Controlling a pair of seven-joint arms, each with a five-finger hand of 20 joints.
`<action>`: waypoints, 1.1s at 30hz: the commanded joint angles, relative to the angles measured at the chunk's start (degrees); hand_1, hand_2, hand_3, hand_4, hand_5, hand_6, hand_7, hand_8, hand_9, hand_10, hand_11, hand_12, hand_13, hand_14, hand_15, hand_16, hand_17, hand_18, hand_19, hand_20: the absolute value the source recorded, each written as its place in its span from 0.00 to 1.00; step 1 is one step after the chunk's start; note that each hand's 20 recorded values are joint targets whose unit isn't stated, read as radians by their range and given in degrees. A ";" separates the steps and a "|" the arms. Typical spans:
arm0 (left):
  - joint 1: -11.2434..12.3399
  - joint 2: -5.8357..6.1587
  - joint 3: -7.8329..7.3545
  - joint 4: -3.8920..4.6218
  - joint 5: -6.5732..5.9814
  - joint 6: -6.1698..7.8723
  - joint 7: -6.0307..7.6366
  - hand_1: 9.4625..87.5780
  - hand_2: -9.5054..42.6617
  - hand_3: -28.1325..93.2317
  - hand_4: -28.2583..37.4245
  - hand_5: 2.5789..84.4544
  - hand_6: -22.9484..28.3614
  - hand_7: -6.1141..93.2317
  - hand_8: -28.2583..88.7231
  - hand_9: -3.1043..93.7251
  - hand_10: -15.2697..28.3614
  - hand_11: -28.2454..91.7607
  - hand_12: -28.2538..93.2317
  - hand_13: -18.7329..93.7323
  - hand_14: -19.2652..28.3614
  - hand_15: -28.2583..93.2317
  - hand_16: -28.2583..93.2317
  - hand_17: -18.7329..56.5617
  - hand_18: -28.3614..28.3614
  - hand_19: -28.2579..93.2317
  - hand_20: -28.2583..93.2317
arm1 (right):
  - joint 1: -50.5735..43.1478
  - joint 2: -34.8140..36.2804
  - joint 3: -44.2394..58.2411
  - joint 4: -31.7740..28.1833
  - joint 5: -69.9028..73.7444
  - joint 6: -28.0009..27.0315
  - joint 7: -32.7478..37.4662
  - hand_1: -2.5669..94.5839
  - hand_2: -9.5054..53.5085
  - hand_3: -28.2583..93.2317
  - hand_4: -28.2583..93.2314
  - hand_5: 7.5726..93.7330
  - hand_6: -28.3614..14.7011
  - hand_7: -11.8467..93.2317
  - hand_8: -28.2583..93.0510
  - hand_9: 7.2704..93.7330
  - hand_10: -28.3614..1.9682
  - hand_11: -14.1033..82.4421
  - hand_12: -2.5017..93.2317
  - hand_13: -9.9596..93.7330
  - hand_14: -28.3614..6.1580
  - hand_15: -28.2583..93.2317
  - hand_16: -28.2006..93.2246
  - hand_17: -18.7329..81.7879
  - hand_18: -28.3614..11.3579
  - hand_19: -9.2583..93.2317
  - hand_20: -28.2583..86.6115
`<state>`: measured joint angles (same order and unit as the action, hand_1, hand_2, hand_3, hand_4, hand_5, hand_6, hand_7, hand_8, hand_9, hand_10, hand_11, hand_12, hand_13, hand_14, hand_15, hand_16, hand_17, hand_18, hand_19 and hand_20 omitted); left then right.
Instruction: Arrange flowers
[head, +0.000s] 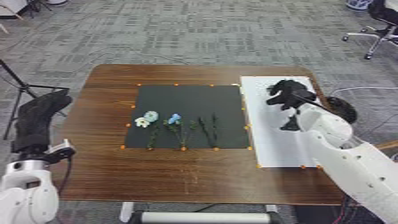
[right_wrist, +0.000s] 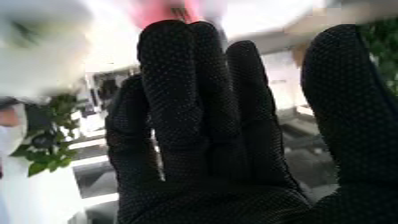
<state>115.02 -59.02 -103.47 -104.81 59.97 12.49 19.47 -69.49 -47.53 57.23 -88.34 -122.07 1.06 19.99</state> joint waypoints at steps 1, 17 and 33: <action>0.29 -0.39 0.31 -0.69 0.77 -1.22 0.04 0.19 0.43 0.81 0.00 0.63 0.49 0.22 0.17 0.58 0.69 0.42 0.34 0.53 0.76 0.39 0.24 0.34 0.70 0.33 0.37 | 1.33 1.18 2.47 -4.08 -0.32 1.15 0.38 0.41 0.00 0.78 0.09 0.60 0.65 0.27 0.16 0.77 0.48 0.35 0.23 0.80 0.52 0.62 0.51 0.50 0.13 0.78 0.73; -0.65 -0.35 0.68 -1.10 1.34 -1.73 -0.16 0.19 0.43 0.80 0.00 0.63 0.50 0.22 0.17 0.58 0.69 0.42 0.34 0.53 0.76 0.40 0.23 0.34 0.70 0.32 0.37 | 2.64 -0.53 0.58 2.42 -6.78 -1.53 0.88 0.42 0.00 0.78 0.09 0.61 0.66 0.27 0.16 0.78 0.48 0.36 0.23 0.80 0.52 0.62 0.51 0.50 0.13 0.78 0.73; -1.38 -2.44 0.62 1.25 1.87 -1.84 -0.61 0.19 0.42 0.80 0.00 0.63 0.50 0.22 0.18 0.58 0.69 0.42 0.34 0.53 0.76 0.40 0.23 0.34 0.70 0.33 0.37 | 1.96 -2.21 -1.96 4.52 -10.29 -5.39 0.58 0.43 0.00 0.78 0.09 0.61 0.66 0.27 0.16 0.78 0.48 0.36 0.23 0.80 0.53 0.62 0.51 0.50 0.13 0.78 0.73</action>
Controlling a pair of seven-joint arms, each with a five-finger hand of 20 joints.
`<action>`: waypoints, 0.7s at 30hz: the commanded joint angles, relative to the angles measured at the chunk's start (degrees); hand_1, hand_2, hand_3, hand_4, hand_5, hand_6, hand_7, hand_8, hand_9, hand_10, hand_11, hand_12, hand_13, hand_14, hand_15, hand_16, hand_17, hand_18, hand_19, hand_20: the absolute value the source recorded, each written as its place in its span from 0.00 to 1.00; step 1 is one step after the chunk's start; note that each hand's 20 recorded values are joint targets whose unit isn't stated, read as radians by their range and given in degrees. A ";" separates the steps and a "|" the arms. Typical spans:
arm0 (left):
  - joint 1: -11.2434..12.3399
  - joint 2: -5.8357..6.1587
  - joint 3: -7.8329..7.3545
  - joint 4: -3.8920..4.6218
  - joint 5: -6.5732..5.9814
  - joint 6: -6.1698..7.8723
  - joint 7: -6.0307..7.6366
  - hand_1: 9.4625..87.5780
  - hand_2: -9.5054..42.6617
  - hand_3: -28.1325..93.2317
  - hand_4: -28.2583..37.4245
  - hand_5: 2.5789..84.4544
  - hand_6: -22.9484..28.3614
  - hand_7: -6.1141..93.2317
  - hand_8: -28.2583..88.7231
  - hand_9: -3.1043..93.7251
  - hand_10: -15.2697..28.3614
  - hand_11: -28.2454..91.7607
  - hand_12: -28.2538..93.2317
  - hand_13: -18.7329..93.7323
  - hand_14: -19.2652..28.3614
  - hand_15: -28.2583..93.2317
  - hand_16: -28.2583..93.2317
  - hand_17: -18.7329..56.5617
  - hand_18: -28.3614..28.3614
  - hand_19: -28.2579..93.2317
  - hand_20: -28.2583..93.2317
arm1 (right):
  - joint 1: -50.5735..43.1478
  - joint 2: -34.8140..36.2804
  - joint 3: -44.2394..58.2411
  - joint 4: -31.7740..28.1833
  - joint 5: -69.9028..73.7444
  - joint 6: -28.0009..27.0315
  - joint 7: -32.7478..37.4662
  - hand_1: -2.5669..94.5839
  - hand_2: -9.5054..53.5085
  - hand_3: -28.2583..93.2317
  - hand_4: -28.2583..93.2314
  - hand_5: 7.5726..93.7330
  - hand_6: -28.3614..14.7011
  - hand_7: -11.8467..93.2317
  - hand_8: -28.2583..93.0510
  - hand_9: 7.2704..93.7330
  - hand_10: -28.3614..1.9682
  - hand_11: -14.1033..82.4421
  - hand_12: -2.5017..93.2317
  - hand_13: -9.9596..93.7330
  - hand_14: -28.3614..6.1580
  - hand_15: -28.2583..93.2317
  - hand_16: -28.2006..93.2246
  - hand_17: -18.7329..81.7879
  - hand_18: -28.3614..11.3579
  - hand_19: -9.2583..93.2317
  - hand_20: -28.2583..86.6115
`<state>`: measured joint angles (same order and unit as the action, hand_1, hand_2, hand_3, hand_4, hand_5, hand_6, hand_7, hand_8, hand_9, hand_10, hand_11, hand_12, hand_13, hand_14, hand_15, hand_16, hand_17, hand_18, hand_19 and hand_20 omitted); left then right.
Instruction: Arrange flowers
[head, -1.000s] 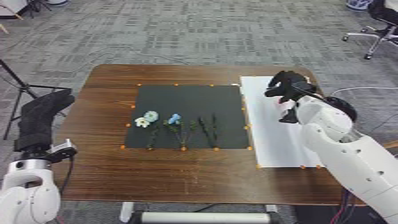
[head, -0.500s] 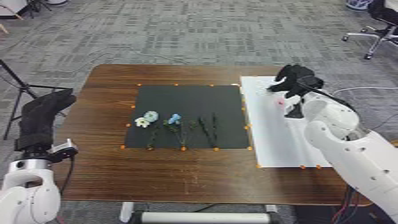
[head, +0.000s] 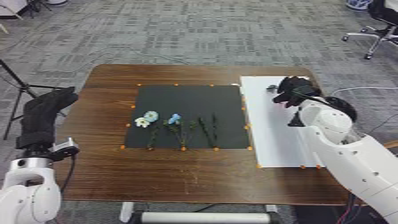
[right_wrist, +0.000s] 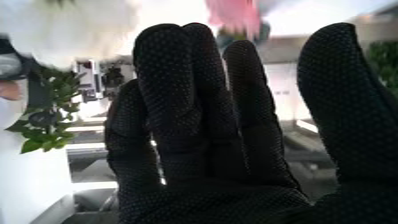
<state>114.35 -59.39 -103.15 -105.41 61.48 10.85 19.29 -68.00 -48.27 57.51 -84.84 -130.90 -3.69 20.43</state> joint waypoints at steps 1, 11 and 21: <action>-0.99 -1.95 0.51 2.00 0.16 -0.13 -0.25 0.19 0.42 0.80 0.00 0.63 0.50 0.22 0.17 0.58 0.69 0.42 0.34 0.53 0.76 0.40 0.23 0.34 0.70 0.33 0.37 | 0.83 -1.53 -2.71 1.08 -1.44 -0.26 0.22 0.43 0.00 0.78 0.09 0.61 0.66 0.27 0.16 0.78 0.48 0.36 0.23 0.80 0.53 0.62 0.51 0.50 0.13 0.78 0.73; -1.73 -1.14 0.69 1.93 -0.06 -0.57 -0.03 0.19 0.42 0.80 0.00 0.64 0.49 0.22 0.17 0.58 0.69 0.42 0.34 0.54 0.76 0.40 0.23 0.35 0.70 0.33 0.37 | 1.65 -0.12 -6.59 -0.32 -0.65 3.64 1.97 0.49 0.00 0.77 0.08 0.67 0.67 0.30 0.21 0.83 0.51 0.39 0.24 0.85 0.61 0.63 0.52 0.55 0.14 0.81 0.74; -1.62 -0.57 0.50 0.76 -0.03 -0.61 0.38 0.19 0.42 0.80 0.00 0.64 0.49 0.22 0.17 0.58 0.69 0.42 0.35 0.54 0.76 0.40 0.23 0.35 0.70 0.33 0.37 | 2.24 0.28 -8.25 0.76 -1.48 8.30 0.77 0.63 0.00 0.69 0.09 0.75 0.67 0.30 0.31 0.95 0.66 0.27 0.41 0.91 0.68 0.63 0.53 0.60 0.16 0.85 0.73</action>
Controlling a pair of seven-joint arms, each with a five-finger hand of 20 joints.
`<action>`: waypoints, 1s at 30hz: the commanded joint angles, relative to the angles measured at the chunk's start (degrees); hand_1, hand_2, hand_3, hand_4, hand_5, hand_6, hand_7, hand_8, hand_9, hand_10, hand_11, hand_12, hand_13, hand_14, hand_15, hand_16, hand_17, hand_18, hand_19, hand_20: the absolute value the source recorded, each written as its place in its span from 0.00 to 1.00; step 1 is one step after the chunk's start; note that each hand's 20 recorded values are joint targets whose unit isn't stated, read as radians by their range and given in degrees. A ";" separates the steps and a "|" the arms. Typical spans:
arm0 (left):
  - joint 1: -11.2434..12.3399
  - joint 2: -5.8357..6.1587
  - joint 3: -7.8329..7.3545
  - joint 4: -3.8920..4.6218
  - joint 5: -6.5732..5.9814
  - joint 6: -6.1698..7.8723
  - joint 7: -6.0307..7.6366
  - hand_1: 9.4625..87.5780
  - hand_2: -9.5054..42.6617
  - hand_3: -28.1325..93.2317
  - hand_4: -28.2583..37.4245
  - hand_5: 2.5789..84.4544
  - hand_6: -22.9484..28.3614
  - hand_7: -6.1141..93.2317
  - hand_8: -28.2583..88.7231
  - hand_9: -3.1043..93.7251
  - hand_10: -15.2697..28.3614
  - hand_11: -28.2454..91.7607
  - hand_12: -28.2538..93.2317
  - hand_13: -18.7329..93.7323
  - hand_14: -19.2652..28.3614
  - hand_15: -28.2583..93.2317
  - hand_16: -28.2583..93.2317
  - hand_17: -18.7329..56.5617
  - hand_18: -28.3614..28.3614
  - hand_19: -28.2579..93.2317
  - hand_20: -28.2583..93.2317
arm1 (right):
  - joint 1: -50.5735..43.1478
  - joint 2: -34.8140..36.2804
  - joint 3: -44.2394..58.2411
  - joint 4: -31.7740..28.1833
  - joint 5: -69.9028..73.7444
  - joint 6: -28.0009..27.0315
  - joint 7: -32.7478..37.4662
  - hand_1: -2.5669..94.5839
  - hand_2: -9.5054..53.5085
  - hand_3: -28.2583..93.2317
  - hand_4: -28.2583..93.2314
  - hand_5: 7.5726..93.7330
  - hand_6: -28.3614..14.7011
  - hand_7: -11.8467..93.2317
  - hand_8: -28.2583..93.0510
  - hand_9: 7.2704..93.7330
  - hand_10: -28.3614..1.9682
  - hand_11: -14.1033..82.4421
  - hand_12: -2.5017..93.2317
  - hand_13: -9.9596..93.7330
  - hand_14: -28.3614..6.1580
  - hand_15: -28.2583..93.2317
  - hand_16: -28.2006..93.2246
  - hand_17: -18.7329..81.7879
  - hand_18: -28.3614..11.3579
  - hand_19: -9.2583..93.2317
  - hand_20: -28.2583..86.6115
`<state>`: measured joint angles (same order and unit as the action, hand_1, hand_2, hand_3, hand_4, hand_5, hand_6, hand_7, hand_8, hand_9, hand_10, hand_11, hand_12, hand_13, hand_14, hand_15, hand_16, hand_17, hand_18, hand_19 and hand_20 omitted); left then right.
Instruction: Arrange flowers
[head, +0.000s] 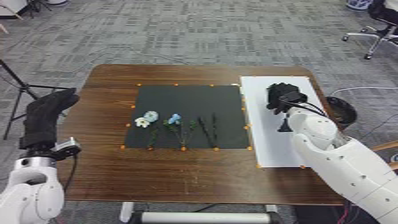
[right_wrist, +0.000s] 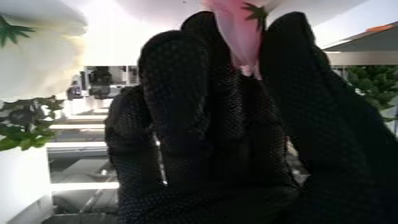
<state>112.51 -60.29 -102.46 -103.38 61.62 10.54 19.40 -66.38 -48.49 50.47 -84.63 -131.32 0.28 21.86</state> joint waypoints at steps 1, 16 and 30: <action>0.20 0.38 -0.05 -1.20 -0.41 -0.20 0.35 0.19 0.42 0.80 0.00 0.64 0.49 0.22 0.17 0.58 0.69 0.42 0.35 0.54 0.76 0.40 0.23 0.35 0.70 0.33 0.37 | 0.68 0.48 -1.24 0.65 -1.22 4.60 -0.74 0.64 0.00 0.69 0.09 0.76 0.67 0.30 0.31 0.96 0.67 0.26 0.42 0.92 0.68 0.63 0.53 0.60 0.16 0.85 0.73; 0.91 1.38 -1.64 -1.54 -0.34 0.13 -0.15 0.19 0.42 0.81 0.00 0.64 0.49 0.22 0.18 0.59 0.69 0.42 0.35 0.54 0.77 0.40 0.24 0.35 0.70 0.32 0.37 | 6.10 7.00 -4.88 -13.81 6.94 8.82 -1.20 0.66 0.00 0.70 0.11 0.82 0.67 0.31 0.32 0.99 0.69 0.25 0.42 0.94 0.71 0.62 0.55 0.62 0.16 0.86 0.74; -0.34 1.17 -0.31 -0.68 -0.50 -0.15 -0.86 0.19 0.41 0.81 0.00 0.65 0.49 0.23 0.18 0.59 0.69 0.42 0.35 0.54 0.77 0.40 0.24 0.35 0.70 0.32 0.37 | 12.62 -3.16 -16.59 -17.37 14.28 5.21 -3.79 0.65 0.00 0.70 0.12 0.83 0.68 0.31 0.31 0.99 0.67 0.23 0.41 0.94 0.71 0.62 0.55 0.62 0.17 0.87 0.74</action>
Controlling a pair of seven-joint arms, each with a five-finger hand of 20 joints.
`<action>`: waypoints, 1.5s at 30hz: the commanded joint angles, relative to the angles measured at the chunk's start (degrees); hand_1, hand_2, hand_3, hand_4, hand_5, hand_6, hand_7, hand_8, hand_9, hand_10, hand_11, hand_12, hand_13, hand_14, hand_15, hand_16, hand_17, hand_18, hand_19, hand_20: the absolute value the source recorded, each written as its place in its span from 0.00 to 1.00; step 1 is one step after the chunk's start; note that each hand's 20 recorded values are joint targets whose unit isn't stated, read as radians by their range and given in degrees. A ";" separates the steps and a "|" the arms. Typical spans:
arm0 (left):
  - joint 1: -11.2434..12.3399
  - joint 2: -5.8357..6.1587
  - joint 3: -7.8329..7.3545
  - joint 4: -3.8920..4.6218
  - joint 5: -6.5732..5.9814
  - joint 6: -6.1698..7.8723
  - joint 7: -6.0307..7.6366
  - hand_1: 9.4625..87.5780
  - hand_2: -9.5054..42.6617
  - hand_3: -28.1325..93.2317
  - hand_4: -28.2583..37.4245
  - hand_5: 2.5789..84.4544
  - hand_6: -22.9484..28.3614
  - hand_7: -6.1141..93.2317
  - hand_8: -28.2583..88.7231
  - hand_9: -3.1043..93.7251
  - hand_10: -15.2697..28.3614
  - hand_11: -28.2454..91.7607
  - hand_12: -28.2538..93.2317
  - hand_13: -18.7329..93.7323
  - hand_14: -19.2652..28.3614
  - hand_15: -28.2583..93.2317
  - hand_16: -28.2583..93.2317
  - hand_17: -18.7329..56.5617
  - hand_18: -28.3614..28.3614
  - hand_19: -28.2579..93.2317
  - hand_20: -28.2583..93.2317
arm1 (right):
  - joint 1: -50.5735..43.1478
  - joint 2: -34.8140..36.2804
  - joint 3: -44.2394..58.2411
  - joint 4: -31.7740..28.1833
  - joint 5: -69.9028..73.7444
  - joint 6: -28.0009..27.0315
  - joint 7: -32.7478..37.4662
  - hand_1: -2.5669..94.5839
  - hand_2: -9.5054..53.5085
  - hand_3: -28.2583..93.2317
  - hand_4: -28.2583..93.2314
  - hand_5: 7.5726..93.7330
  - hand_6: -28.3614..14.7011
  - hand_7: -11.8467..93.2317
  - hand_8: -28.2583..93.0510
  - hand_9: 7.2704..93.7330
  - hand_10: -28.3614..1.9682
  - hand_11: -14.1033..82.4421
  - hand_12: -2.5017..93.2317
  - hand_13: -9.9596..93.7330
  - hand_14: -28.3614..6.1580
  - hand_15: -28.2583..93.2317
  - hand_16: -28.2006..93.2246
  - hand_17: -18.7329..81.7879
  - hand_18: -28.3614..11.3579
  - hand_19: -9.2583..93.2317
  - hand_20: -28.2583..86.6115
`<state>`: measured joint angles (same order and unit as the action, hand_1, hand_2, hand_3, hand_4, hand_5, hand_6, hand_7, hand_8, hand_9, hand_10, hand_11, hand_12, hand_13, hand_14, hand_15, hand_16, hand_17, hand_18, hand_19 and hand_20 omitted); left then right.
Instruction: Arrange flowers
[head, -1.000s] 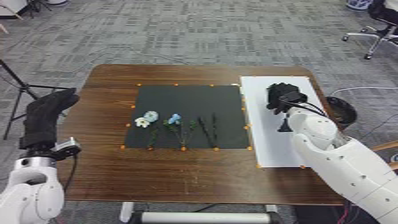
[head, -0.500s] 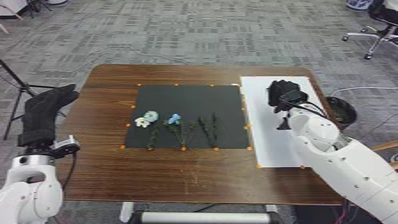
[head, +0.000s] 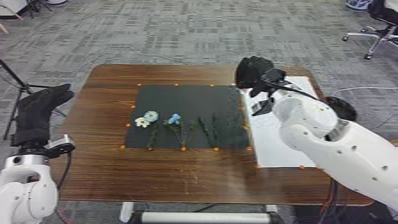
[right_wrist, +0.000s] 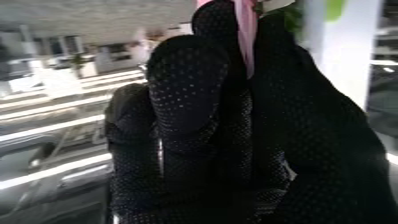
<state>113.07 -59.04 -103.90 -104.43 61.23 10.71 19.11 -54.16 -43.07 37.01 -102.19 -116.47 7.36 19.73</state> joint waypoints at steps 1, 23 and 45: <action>-1.22 -0.05 1.46 0.53 -0.14 -0.42 -0.61 0.19 0.41 0.81 0.00 0.65 0.49 0.23 0.18 0.59 0.69 0.42 0.35 0.54 0.77 0.40 0.24 0.35 0.70 0.32 0.37 | 0.31 -9.31 -3.40 0.50 -0.49 -2.62 -1.69 0.65 0.00 0.70 0.12 0.83 0.68 0.31 0.31 0.99 0.67 0.23 0.41 0.93 0.71 0.62 0.55 0.62 0.17 0.87 0.74; -3.21 -0.35 3.40 1.21 0.68 -3.53 -1.22 0.19 0.40 0.82 0.00 0.65 0.48 0.23 0.18 0.61 0.68 0.41 0.36 0.54 0.77 0.40 0.24 0.34 0.70 0.32 0.37 | -1.02 -18.83 -9.40 12.29 -6.78 -0.35 -5.26 0.64 0.00 0.70 0.12 0.82 0.69 0.32 0.30 0.95 0.62 0.18 0.34 0.93 0.70 0.62 0.56 0.61 0.17 0.87 0.74; -3.98 -0.24 3.98 1.43 0.78 -3.61 -1.45 0.20 0.37 0.82 0.00 0.65 0.49 0.22 0.18 0.61 0.69 0.41 0.36 0.54 0.77 0.40 0.24 0.34 0.70 0.32 0.37 | 1.08 -17.68 -6.02 8.86 -1.95 -3.18 -2.83 0.47 0.00 0.78 0.11 0.65 0.69 0.27 0.16 0.77 0.50 0.28 0.19 0.86 0.64 0.64 0.54 0.56 0.15 0.84 0.75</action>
<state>109.19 -59.06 -100.20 -102.95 61.92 7.22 18.10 -55.60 -61.37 28.60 -90.67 -120.58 4.59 15.73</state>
